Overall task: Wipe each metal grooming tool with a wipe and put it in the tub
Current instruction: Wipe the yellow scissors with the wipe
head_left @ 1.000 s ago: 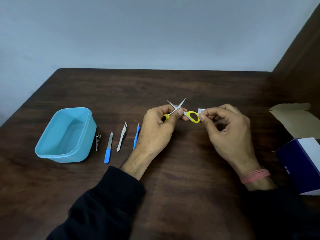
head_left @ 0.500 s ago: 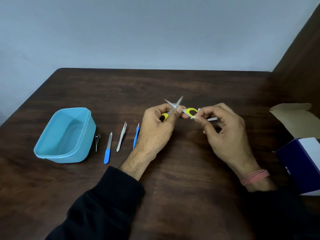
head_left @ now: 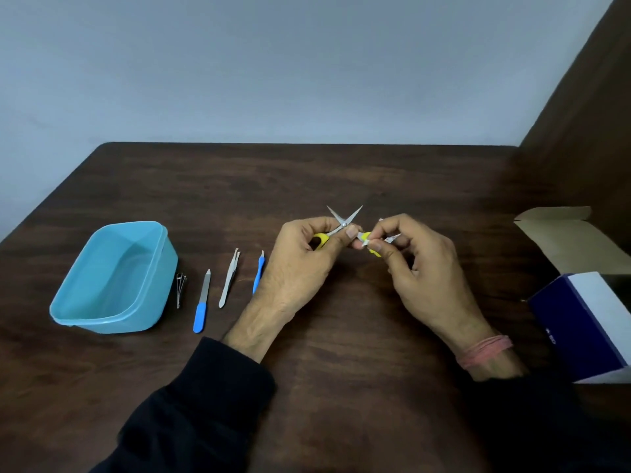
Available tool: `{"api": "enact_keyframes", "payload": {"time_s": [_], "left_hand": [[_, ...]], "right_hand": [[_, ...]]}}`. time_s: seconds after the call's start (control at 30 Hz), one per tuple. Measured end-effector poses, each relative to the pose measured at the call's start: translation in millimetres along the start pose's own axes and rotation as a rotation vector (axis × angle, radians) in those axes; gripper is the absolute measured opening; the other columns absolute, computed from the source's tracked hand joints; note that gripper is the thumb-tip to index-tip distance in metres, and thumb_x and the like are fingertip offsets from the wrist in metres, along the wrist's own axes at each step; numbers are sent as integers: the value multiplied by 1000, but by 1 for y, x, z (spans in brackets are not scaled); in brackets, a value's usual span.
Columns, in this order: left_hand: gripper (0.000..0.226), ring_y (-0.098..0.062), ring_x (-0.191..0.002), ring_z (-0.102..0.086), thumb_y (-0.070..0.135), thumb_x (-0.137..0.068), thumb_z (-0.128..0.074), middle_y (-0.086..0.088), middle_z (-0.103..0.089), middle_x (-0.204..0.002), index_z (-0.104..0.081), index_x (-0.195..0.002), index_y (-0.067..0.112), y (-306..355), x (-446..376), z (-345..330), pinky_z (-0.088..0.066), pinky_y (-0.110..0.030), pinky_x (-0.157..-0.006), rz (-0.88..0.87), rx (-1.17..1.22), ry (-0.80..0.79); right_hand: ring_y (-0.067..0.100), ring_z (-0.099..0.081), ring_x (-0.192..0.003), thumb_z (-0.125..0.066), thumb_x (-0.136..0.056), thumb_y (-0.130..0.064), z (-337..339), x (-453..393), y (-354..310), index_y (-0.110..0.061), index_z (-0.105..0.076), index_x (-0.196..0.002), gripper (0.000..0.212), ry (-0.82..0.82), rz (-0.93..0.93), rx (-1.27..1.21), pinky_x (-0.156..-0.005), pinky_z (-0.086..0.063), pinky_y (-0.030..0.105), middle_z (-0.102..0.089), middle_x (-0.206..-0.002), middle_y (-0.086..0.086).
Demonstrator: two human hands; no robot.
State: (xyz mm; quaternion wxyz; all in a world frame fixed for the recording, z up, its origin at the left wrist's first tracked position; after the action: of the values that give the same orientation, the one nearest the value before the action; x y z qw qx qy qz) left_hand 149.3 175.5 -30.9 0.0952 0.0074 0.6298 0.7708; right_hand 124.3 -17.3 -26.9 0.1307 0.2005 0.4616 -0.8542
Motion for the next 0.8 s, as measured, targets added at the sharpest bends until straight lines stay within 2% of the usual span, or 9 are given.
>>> {"api": "enact_keyframes", "payload": {"time_s": [0.07,0.1,0.17,0.23,0.33,0.47,0.57,0.67,0.8], "left_hand": [[26,-22,-66,-56,42,-106,-76,-9,-80,-81,-86,-87,26,0,1,-1,-50,-32,-69,5,-90,29],[25,-21,-64,-58,42,-105,-77,-5,-79,-77,-85,-87,27,-1,1,-1,-50,-30,-66,13,-118,40],[18,-13,-69,-69,38,-104,-79,4,-81,-80,-83,-91,28,-4,1,-1,-54,-27,-68,25,-102,49],[12,-4,-72,-68,34,-105,-79,3,-82,-83,-82,-96,27,-6,-1,-1,-54,-23,-71,22,-87,38],[9,-2,-74,-68,33,-105,-79,4,-82,-85,-82,-99,27,-9,-3,-2,-55,-23,-72,14,-86,2],[8,-4,-69,-67,34,-104,-80,5,-81,-81,-85,-99,28,-11,-3,0,-56,-27,-70,29,-78,3],[7,-10,-73,-76,32,-104,-81,0,-84,-84,-87,-105,30,-9,-3,-1,-65,-36,-78,11,-60,-46],[9,-13,-75,-77,33,-103,-82,-3,-85,-87,-88,-108,31,-9,-2,-2,-66,-41,-84,-11,-53,-104],[8,-12,-68,-72,28,-103,-83,-3,-84,-86,-89,-107,27,-10,-3,-3,-61,-34,-75,-39,-79,-165]], "right_hand": [[4,-69,-78,-74,-105,-10,1,0,0,-18,-73,-102,9,-13,-28,-16,-73,-46,12,-71,-88,-21],[6,-70,-78,-73,-106,-11,0,0,-1,-18,-73,-102,9,-34,-37,-42,-73,-48,14,-73,-89,-19],[9,-70,-76,-73,-107,-12,-2,1,-3,-18,-74,-102,8,-104,-45,-91,-71,-52,20,-75,-86,-12],[13,-70,-73,-75,-105,-13,-5,2,-3,-19,-75,-101,7,-150,-32,-73,-69,-55,29,-74,-85,-12],[19,-72,-71,-77,-104,-16,-6,4,-1,-20,-76,-102,5,-129,-22,-57,-67,-58,42,-76,-88,-8],[15,-69,-81,-80,-102,-20,-4,4,-3,-25,-76,-101,6,-73,37,29,-69,-52,29,-73,-93,-12],[10,-66,-86,-83,-100,-18,1,2,0,-22,-78,-101,7,-6,35,64,-73,-47,19,-69,-97,-14],[8,-66,-81,-84,-99,-17,5,3,1,-21,-79,-99,7,61,19,74,-70,-47,18,-70,-96,-14],[7,-62,-76,-86,-97,-18,9,3,0,-21,-80,-98,7,150,36,122,-67,-44,19,-72,-95,-14]]}}
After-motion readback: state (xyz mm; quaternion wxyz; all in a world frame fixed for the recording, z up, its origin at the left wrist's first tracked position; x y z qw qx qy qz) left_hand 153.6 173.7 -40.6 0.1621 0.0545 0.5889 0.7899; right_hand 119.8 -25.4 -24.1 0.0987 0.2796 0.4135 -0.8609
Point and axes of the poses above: each hand's wrist, its own x-axis away from the middle knuckle, its own z-axis out of the back of the hand, y = z × x, the point moved 4 cm from there along -x, towards the middle knuckle
